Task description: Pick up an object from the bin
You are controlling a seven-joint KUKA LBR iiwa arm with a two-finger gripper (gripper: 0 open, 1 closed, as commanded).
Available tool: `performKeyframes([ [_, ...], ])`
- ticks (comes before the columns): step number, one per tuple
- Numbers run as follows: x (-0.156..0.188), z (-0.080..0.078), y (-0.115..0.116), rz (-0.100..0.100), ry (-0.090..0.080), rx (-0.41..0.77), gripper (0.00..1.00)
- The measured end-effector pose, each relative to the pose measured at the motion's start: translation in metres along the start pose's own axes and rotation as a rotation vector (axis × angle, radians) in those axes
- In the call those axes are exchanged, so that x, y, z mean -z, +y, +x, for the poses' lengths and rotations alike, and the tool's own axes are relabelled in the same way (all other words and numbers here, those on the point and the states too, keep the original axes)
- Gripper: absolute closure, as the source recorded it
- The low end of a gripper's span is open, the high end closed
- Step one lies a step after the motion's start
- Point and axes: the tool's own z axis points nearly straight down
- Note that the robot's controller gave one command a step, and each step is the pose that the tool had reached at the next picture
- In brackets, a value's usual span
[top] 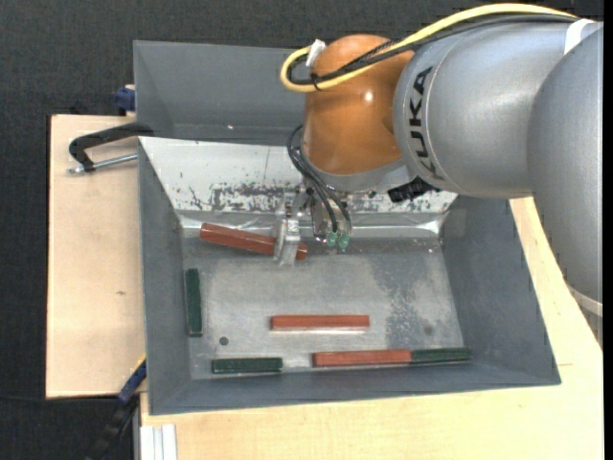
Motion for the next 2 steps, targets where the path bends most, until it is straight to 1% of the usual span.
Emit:
performKeyframes([
  [1,0.0,0.0,0.0,0.0,0.0,0.0,1.0],
  [2,0.041,0.0,-0.012,0.001,0.004,0.073,1.0],
])
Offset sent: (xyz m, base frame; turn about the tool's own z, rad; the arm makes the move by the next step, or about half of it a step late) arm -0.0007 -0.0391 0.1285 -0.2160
